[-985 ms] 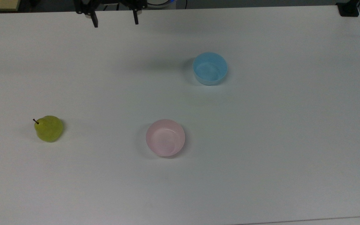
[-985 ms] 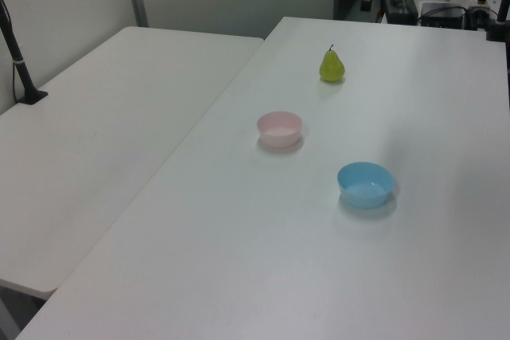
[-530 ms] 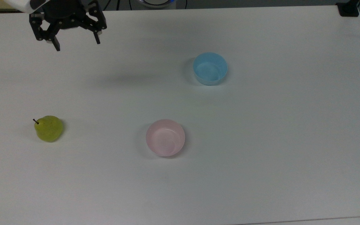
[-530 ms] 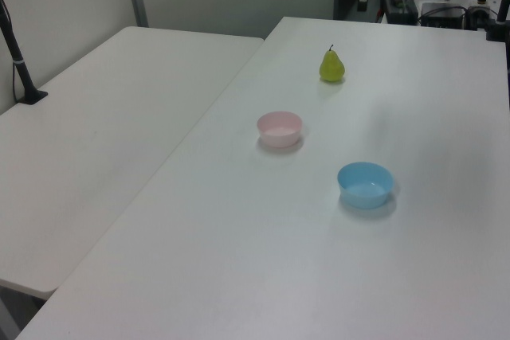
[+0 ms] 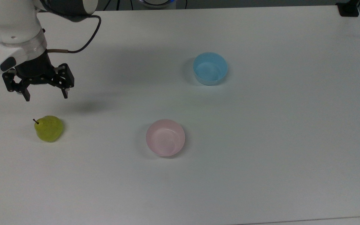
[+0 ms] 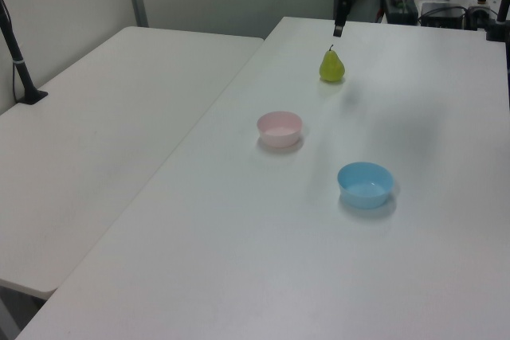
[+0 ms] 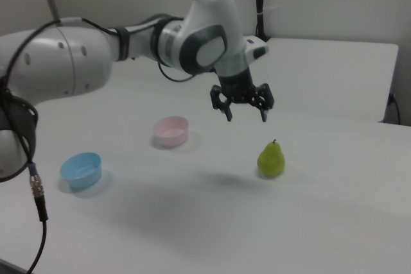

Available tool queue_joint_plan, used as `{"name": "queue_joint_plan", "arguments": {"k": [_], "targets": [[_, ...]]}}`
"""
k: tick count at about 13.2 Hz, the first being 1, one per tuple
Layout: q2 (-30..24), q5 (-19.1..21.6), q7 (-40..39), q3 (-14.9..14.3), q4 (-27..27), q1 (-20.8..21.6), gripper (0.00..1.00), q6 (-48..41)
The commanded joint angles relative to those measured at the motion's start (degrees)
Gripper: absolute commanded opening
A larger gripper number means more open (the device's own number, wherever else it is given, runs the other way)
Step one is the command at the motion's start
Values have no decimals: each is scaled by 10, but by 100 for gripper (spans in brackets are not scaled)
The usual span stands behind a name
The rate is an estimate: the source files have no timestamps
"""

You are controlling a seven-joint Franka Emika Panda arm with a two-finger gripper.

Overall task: Place the pear in the bowl
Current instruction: 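Lower the gripper around the green pear and close on it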

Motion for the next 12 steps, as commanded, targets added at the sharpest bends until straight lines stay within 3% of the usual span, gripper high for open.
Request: {"name": "queue_joint_plan", "arguments": {"k": [1,7,9,11,12], "targets": [[36,-3,9,-17,11,6,100,46],[98,-14,24,-32,-5,7,99,122],[105,-15,26,-32,-6,9,86,133],[108,-13,26,-31,-14,10,63,150],[109,-13,32,-31,-15,10,61,152]]}}
